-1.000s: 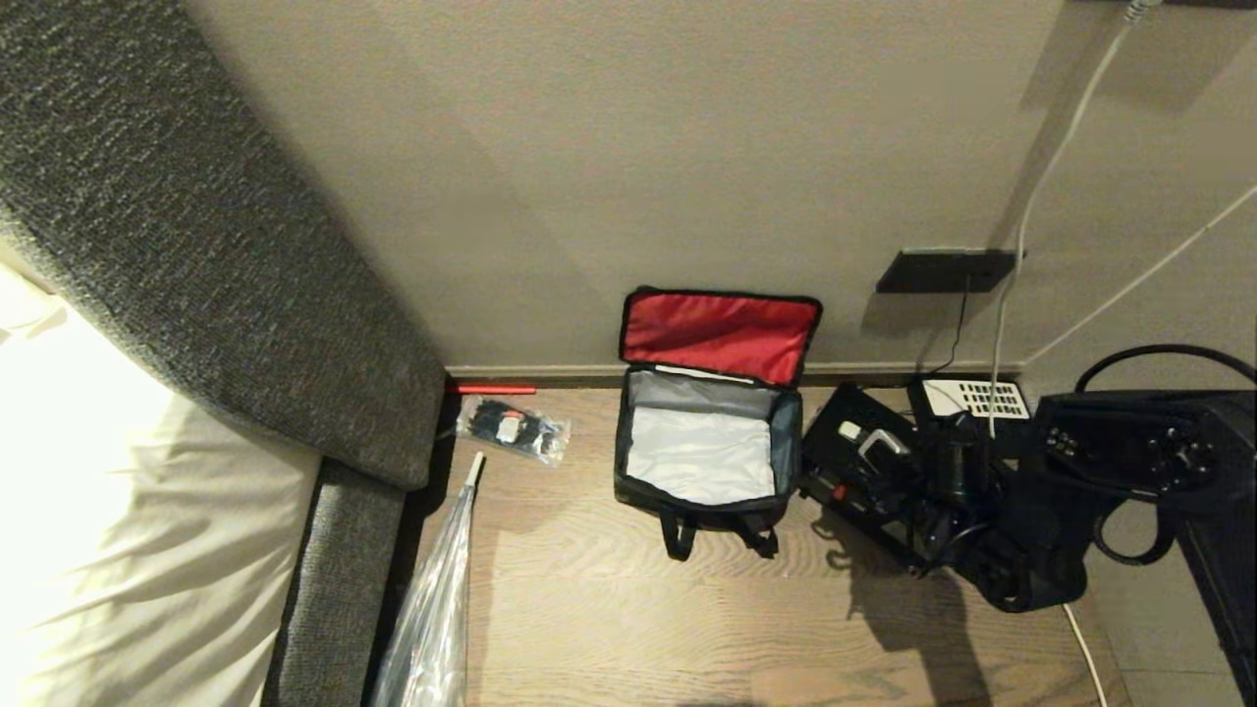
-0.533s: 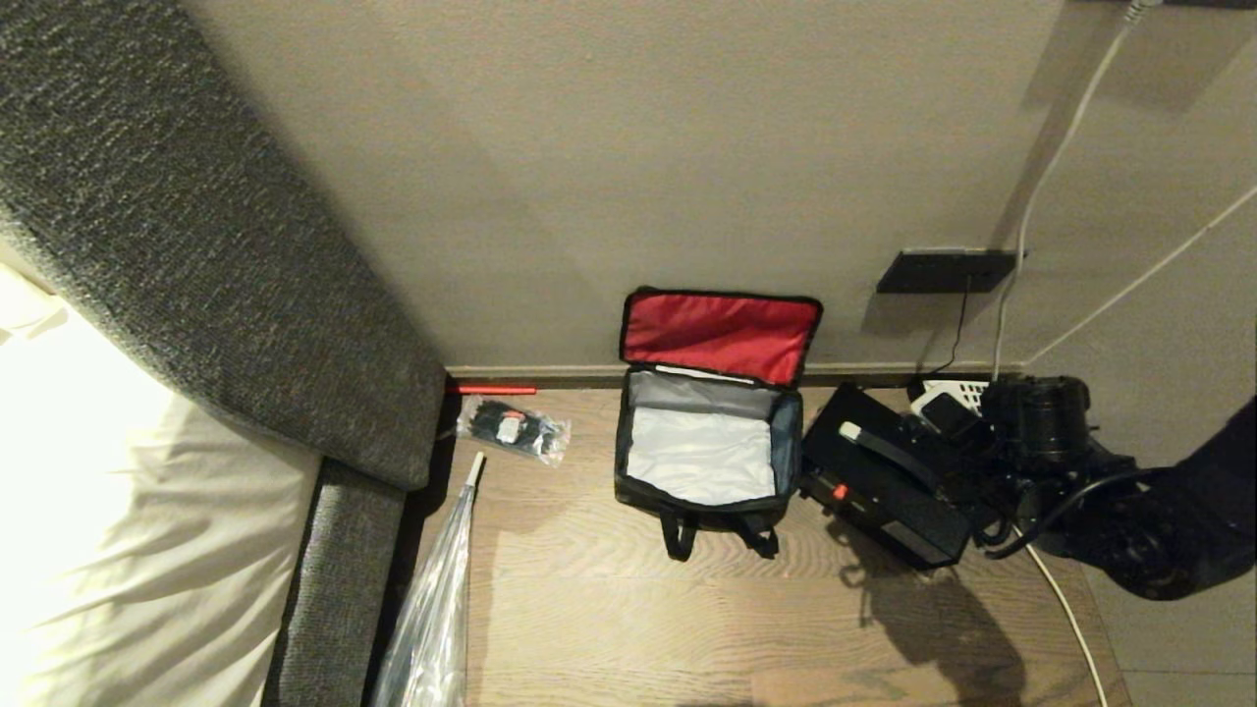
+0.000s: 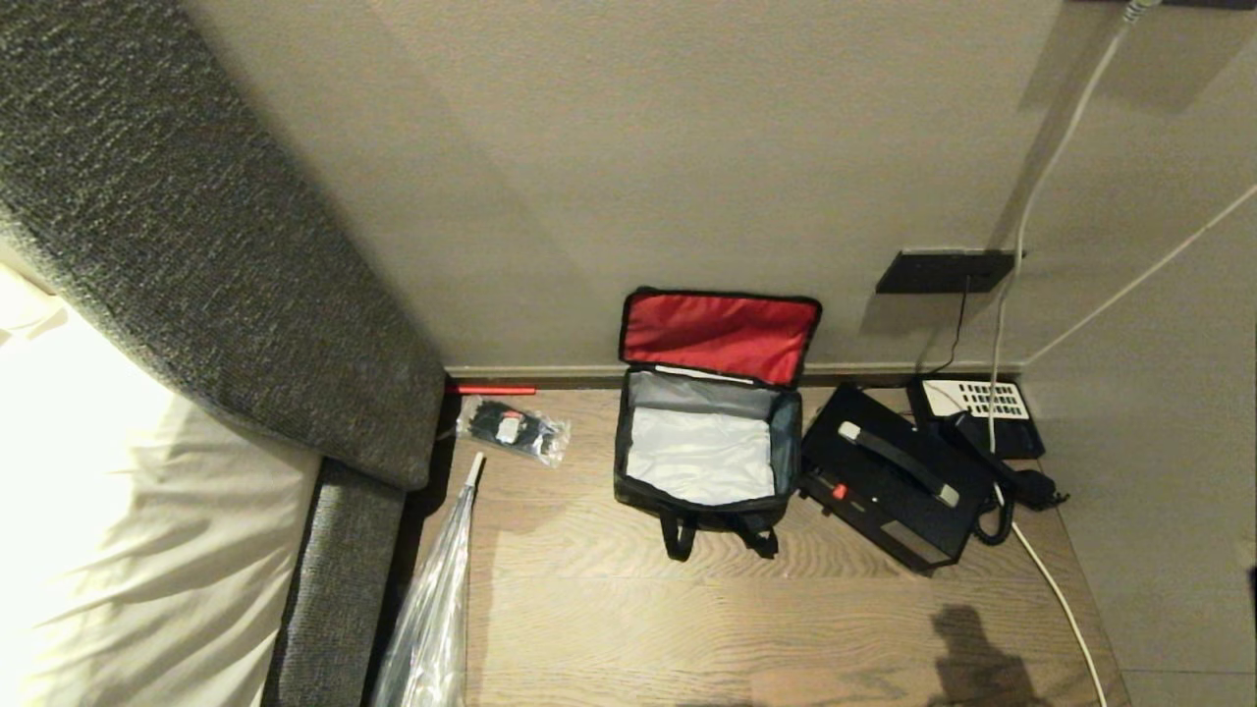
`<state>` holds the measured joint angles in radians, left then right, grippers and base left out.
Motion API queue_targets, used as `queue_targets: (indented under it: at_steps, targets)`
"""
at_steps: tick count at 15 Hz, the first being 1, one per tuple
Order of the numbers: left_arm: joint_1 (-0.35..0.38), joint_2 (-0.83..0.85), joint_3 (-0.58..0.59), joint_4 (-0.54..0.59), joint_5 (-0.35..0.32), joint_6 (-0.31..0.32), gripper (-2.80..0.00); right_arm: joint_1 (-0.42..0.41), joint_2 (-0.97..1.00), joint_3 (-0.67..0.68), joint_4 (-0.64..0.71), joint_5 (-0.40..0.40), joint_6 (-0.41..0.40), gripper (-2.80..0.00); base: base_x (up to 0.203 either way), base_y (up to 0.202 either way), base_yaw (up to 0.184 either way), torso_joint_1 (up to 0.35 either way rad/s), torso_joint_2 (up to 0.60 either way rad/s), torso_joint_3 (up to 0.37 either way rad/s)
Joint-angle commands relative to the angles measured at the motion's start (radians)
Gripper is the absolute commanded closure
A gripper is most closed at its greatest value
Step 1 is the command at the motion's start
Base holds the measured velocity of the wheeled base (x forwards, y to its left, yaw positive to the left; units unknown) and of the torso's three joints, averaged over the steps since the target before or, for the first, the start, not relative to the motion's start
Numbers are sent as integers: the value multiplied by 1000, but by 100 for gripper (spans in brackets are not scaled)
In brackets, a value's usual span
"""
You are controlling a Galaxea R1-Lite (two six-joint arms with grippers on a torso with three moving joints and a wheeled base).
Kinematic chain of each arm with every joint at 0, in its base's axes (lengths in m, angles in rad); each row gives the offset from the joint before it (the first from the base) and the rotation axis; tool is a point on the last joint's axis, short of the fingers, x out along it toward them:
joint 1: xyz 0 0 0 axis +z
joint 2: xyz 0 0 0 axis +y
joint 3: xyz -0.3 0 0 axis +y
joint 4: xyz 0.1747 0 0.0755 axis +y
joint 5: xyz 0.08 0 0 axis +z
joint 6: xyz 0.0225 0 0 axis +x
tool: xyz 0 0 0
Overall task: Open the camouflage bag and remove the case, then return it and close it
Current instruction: Grip the handle again
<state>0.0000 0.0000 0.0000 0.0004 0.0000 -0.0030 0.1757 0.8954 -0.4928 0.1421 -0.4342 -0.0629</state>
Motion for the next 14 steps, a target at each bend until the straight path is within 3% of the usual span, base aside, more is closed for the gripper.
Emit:
queue_targets:
  at_steps: [1,4,5,7,12,13,14]
  targets:
    - [0,0,0,0,0,0,0,-57,-474,76,229,83,80,0,0,0,0,0,0,0]
    - [0,0,0,1,0,0,0,-156,-688,257,241,276,115,0,0,0,0,0,0,0]
    - [0,0,0,0,0,0,0,-172,-719,313,231,353,75,0,0,0,0,0,0,0]
    - [0,0,0,0,0,1,0,-175,-848,343,211,422,11,0,0,0,0,0,0,0]
    - [0,0,0,0,0,1,0,-174,-895,482,-129,436,14,0,0,0,0,0,0,0]
    - [0,0,0,0,0,1,0,-174,-895,490,-148,442,-20,0,0,0,0,0,0,0]
    - [0,0,0,0,0,1,0,-174,-895,492,-146,441,15,0,0,0,0,0,0,0]
